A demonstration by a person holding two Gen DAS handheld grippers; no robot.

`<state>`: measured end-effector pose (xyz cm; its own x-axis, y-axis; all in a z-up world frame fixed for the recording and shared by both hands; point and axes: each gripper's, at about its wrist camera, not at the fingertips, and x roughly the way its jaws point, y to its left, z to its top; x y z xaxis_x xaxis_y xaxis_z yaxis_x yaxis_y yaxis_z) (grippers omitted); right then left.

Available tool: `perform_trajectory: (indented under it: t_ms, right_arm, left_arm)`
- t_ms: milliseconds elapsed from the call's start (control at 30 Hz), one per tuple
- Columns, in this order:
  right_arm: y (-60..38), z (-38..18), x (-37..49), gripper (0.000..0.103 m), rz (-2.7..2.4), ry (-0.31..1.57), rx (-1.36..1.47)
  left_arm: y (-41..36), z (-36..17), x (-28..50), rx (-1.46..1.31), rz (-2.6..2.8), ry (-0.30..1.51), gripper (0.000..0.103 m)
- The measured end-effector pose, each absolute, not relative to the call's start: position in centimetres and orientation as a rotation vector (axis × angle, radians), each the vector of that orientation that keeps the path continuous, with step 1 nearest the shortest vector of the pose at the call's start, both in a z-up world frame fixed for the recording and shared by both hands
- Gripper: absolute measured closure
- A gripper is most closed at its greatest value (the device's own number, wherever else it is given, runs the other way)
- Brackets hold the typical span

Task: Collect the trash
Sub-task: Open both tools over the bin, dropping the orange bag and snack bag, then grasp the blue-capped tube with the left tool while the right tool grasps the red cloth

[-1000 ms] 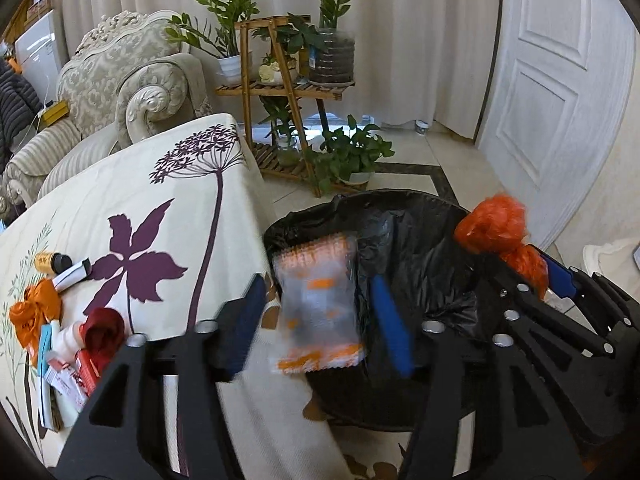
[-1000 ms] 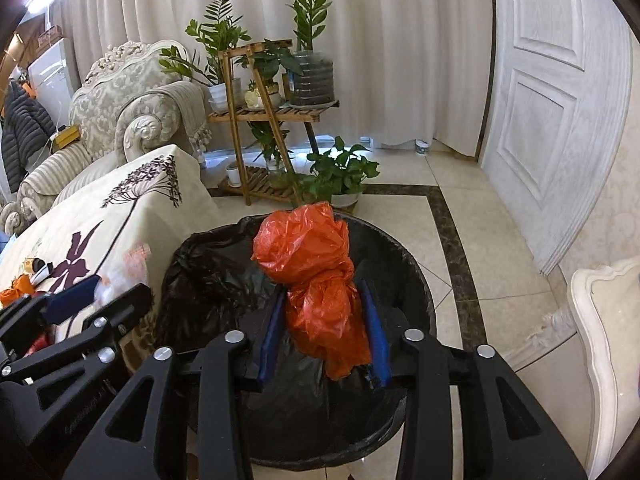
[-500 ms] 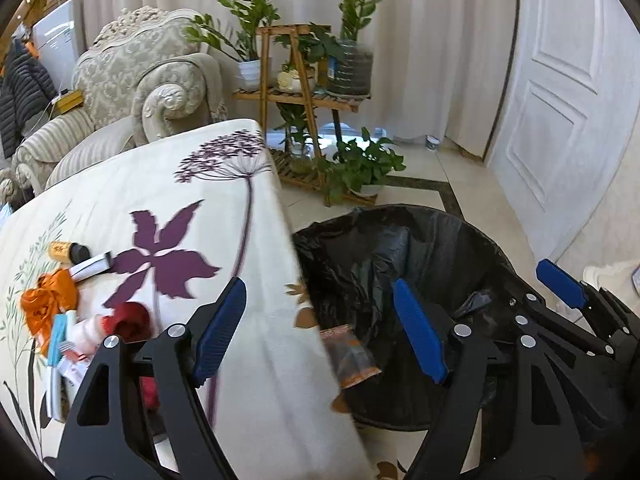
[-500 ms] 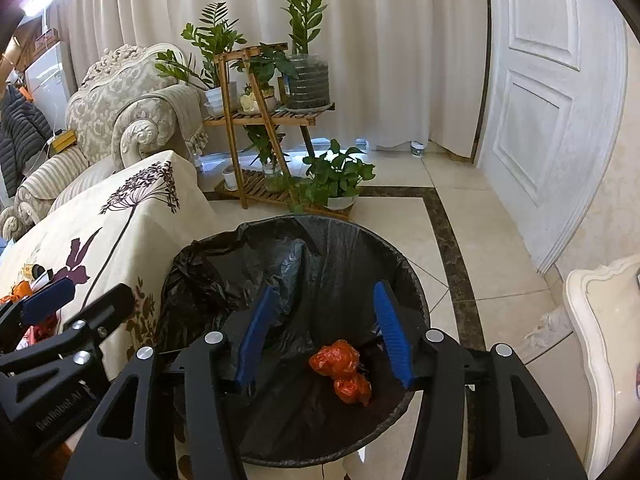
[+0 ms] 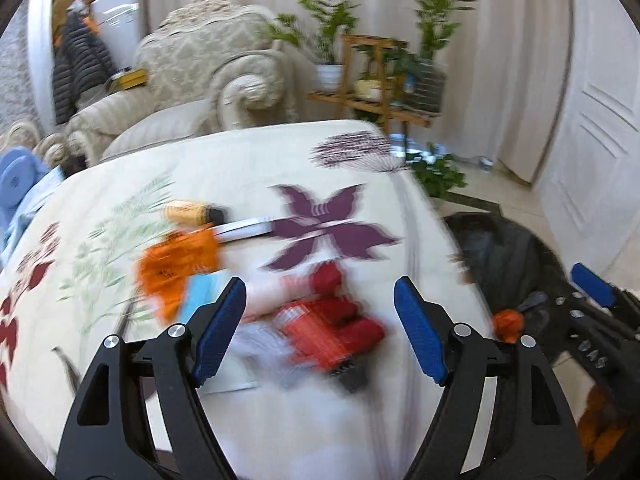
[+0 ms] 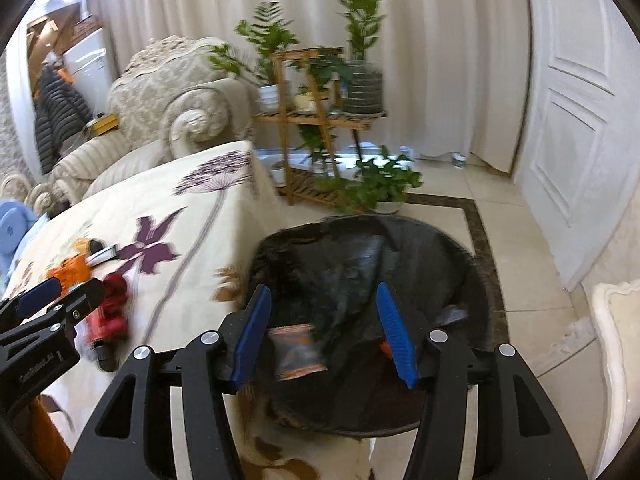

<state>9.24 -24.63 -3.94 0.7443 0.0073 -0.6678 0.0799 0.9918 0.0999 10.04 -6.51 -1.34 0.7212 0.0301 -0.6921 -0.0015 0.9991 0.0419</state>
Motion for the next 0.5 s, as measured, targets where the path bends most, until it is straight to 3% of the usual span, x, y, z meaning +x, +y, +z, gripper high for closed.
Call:
perform_trajectory:
  t_ms: [133, 200, 433, 500]
  right_arm:
    - [-22.1, -4.0, 9.3, 0.048, 0.016, 0.737, 0.108]
    - [-20.9, -4.1, 9.3, 0.048, 0.039, 0.743, 0.103]
    - [-18.0, -4.5, 9.3, 0.048, 0.082, 0.761, 0.078]
    - [-17.6, -4.6, 9.2, 0.048, 0.087, 0.766, 0.075]
  left_arm:
    - [-1.8, -1.8, 9.4, 0.014, 0.109, 0.788, 0.030]
    - [-0.4, -2.2, 9.4, 0.006, 0.128, 0.805, 0.038]
    - [2.5, -3.9, 9.4, -0.049, 0.105, 0.875, 0.050]
    - [2.3, -4.1, 9.5, -0.056, 0.087, 0.884, 0.059]
